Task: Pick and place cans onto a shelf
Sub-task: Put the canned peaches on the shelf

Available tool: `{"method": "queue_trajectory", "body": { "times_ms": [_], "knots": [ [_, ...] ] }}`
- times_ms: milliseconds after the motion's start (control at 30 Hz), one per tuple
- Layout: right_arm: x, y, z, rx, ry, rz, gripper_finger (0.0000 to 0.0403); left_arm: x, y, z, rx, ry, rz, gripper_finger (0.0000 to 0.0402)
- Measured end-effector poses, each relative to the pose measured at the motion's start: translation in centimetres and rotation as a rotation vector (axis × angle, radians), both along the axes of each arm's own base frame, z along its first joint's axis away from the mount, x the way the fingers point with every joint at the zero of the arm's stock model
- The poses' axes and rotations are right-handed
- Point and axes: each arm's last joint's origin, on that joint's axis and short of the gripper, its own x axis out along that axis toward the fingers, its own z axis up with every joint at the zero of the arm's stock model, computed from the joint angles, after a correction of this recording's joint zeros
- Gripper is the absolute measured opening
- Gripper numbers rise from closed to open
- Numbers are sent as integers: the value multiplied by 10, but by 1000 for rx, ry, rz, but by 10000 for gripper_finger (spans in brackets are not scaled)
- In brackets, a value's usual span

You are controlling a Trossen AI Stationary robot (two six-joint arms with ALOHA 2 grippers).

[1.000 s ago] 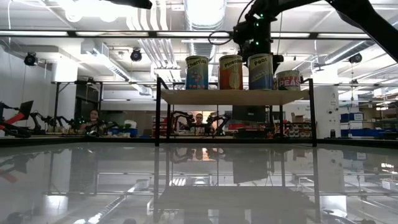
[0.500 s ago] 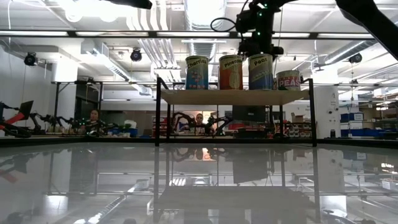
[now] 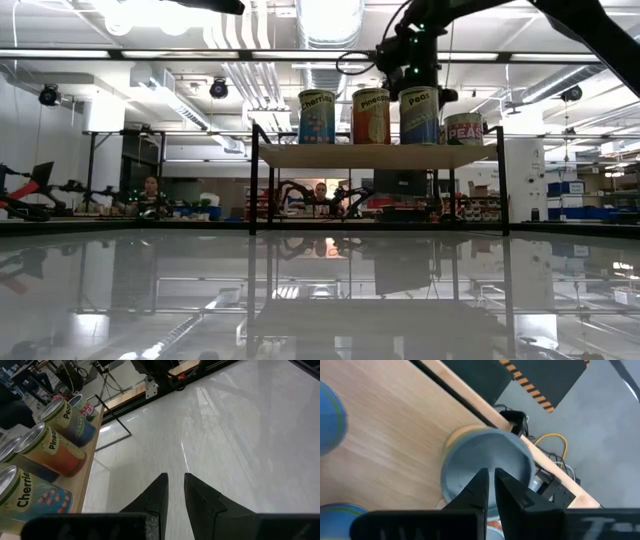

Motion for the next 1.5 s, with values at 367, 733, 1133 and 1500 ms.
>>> {"method": "queue_trajectory", "body": {
  "times_ms": [367,733,1133,1500],
  "knots": [
    [1,-1,-8,11,24,-7,18,0,0,0,-1,0,0,44],
    [-2,-2,-13,-26,104,-35,18,0,0,0,-7,-1,3,44],
    [-2,-2,-14,-27,113,-46,18,0,0,0,-7,-1,4,44],
    [-3,-2,-14,-29,124,-32,18,0,0,0,-8,-1,4,44]
  ]
}}
